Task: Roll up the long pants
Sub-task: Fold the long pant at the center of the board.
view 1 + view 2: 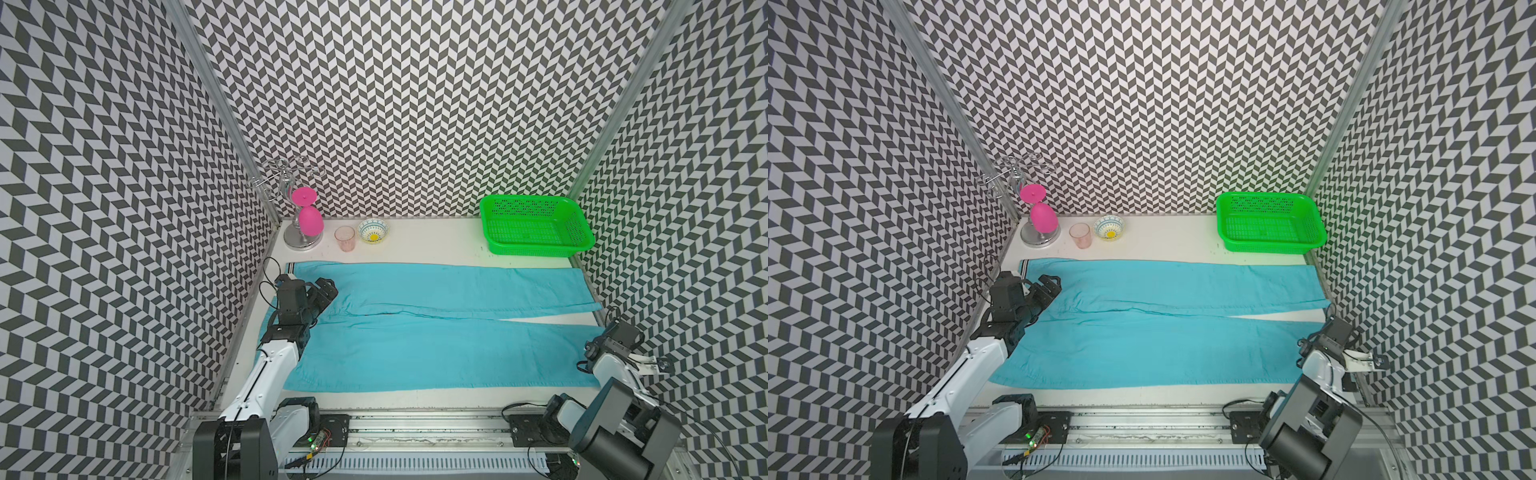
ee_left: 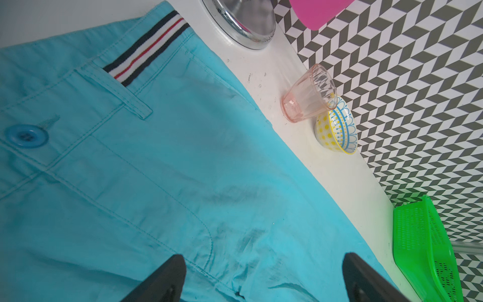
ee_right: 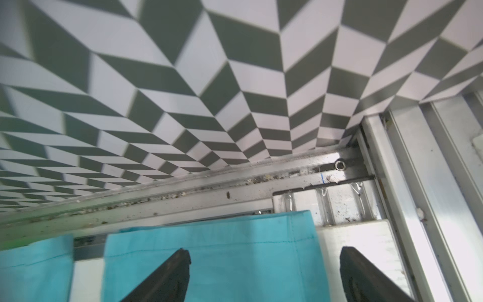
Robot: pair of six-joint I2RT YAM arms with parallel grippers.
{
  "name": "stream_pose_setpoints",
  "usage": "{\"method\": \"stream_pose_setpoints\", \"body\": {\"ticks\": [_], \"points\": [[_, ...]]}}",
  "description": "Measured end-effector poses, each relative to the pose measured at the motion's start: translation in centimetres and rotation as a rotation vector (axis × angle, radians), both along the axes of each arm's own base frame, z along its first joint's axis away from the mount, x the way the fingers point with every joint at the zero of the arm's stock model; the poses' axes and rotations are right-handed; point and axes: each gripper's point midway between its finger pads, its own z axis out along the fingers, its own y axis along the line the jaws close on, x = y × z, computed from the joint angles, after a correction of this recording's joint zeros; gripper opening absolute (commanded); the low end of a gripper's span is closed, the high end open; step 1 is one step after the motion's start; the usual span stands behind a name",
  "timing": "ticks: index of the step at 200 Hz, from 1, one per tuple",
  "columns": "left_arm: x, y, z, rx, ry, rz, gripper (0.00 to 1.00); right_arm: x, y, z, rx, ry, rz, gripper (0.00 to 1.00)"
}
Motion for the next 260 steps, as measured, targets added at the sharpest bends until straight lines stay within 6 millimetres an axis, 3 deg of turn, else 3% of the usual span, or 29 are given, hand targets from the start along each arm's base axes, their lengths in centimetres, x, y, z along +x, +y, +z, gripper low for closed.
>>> {"method": "stream_pose_setpoints", "body": {"ticks": [35,97,124,157,177,195,215,229,260], "points": [[0.0,0.0,0.1,0.0,-0.003,0.0,0.97,-0.7,0.2,-1.3,0.064,-0.003,-0.011,0.86],[-0.7,0.7,1.1,0.004,-0.008,0.047,1.0,0.9,0.2,-2.1,0.11,-0.05,0.057,0.45],[-1.7,2.7,1.7,0.002,0.063,0.194,1.0,2.1,0.5,-2.0,0.126,-0.1,0.105,0.36],[-4.5,6.8,2.2,0.009,0.16,0.462,1.0,3.4,0.8,-2.0,0.144,-0.147,0.154,0.27],[-7.6,10.4,0.2,-0.013,0.232,0.627,0.96,3.8,1.0,-2.0,0.151,-0.17,0.172,0.25],[-11.8,13.8,-3.9,-0.066,0.336,0.794,0.86,4.3,1.0,-2.1,0.152,-0.187,0.19,0.23],[-16.2,15.3,-8.2,-0.129,0.46,0.919,0.86,4.9,1.0,-2.1,0.15,-0.206,0.208,0.22],[-17.2,15.1,-9.2,-0.15,0.504,0.932,0.87,5.1,1.0,-2.1,0.147,-0.218,0.218,0.22],[-17.1,15.4,-9.0,-0.144,0.497,0.937,0.88,5.5,1.0,-2.0,0.145,-0.238,0.233,0.21]]}}
